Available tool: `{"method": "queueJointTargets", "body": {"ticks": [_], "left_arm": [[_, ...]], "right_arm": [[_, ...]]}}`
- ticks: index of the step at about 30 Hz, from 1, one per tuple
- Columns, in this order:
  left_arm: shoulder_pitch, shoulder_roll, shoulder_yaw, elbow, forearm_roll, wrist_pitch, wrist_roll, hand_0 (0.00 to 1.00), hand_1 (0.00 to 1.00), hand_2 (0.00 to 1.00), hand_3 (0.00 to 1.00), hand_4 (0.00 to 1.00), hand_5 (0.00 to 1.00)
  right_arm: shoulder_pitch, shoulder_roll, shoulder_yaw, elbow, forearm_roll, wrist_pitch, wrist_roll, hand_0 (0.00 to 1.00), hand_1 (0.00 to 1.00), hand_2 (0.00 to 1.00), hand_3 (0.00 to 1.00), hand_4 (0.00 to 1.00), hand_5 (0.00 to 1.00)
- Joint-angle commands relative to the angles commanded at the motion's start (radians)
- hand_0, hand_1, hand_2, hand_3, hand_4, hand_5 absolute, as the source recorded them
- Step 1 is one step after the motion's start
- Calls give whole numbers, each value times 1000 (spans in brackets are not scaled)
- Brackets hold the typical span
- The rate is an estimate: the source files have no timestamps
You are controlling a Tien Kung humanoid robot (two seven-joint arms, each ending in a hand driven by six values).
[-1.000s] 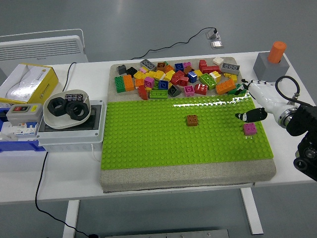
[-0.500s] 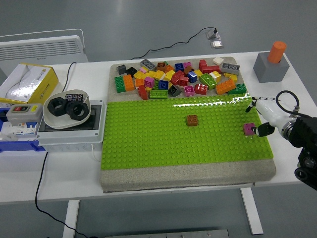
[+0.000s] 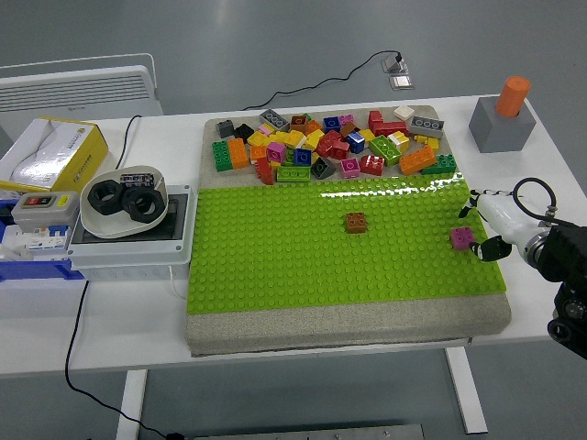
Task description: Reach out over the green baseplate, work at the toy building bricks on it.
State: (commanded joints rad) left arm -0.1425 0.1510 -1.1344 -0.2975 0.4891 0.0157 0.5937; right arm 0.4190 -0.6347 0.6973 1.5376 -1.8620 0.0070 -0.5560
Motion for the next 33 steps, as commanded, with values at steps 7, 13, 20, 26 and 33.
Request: {"method": "queueJointTargets", "body": {"ticks": [7,13,20,26,33], "left_arm": [[3,-2,-7,-2,1,-4,24,719,641,679,890,998,998],[5,-2,-9,-2,6,-5,25,719,640,678,888,998,998],[4,-1,-11,-1,8,-7,25,720,636,677,885,998,998],[2,1,-52,-8,42,-17,29,723,644,671,888,998,998],[1,4,-61,-9,54,-20,32,723,645,673,889,998,998]], "right_arm": [[-10,6,13,-10,4,-7,1,998,980,983,718,709,46],[-21,15,26,-10,11,-17,6,998,979,983,722,713,46],[-30,22,36,-9,18,-34,15,998,979,986,736,720,55],[-38,30,46,-15,4,-50,18,998,980,989,741,719,59],[-39,33,46,-17,6,-55,21,998,980,989,744,727,59]]}}
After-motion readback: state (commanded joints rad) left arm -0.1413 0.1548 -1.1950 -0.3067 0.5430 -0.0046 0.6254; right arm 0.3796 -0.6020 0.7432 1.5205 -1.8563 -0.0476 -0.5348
